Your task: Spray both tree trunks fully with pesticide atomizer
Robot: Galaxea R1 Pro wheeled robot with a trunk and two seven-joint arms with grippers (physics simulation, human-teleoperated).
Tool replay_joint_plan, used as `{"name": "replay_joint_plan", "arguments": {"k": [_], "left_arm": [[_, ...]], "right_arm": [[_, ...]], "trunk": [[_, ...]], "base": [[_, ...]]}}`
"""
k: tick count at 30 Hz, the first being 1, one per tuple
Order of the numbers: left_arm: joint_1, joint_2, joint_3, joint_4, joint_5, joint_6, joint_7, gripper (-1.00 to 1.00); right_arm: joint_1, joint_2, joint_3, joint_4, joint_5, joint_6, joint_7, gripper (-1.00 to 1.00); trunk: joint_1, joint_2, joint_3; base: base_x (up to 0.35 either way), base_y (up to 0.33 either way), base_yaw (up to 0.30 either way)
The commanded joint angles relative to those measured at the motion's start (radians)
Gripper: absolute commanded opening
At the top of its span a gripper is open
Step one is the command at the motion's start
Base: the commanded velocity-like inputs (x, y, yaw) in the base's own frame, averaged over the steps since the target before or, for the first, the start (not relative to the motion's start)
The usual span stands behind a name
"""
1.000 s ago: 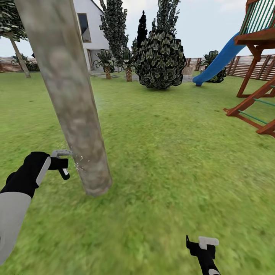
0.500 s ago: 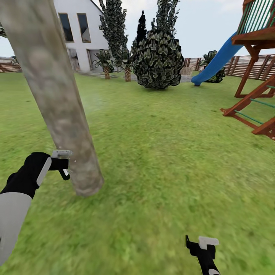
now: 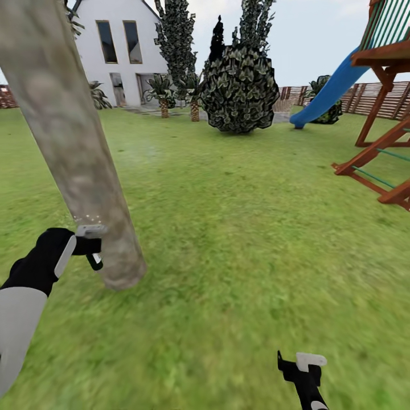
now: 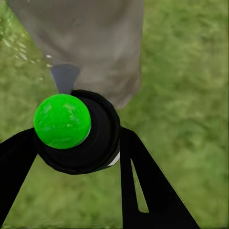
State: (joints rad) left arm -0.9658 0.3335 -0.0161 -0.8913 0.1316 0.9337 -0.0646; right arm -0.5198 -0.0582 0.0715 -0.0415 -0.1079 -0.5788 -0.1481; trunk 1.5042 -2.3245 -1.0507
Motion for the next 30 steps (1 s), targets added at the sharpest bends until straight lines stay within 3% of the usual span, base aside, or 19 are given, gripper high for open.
{"name": "replay_joint_plan", "arguments": {"k": [1,7,16,26,28,30], "left_arm": [[-0.001,0.001,-0.001,0.001,0.006,0.004,0.009,-1.0],[-0.001,0.001,-0.001,0.002,0.006,0.004,0.021,-1.0],[-0.001,-0.001,0.001,0.002,0.016,0.005,0.022,-1.0],[0.001,0.003,0.004,0.006,0.012,0.004,0.023,-1.0],[0.027,0.003,0.005,0.049,0.013,-0.006,0.024,-1.0],[0.039,0.005,0.018,0.123,0.015,-0.057,0.024,-1.0]], "right_arm": [[0.0,0.0,0.008,0.0,-0.01,-0.003,-0.001,1.0],[0.0,0.0,0.008,0.0,-0.01,-0.003,-0.001,1.0],[0.0,0.0,0.008,0.0,-0.01,-0.003,-0.001,1.0],[0.0,0.0,0.008,0.0,-0.01,-0.003,-0.001,1.0],[0.0,0.0,0.008,0.0,-0.01,-0.003,-0.001,1.0],[0.0,0.0,0.008,0.0,-0.01,-0.003,-0.001,1.0]], "trunk": [[0.0,0.0,-0.001],[0.0,0.0,-0.001],[0.0,0.0,-0.001],[0.0,0.0,-0.001],[0.0,0.0,-0.001],[0.0,0.0,-0.001]], "base": [[0.071,-0.275,0.271],[0.178,-0.234,0.242],[0.235,-0.186,0.029],[0.096,-0.253,0.266],[0.003,-0.261,0.278],[0.0,-0.165,0.266]]}}
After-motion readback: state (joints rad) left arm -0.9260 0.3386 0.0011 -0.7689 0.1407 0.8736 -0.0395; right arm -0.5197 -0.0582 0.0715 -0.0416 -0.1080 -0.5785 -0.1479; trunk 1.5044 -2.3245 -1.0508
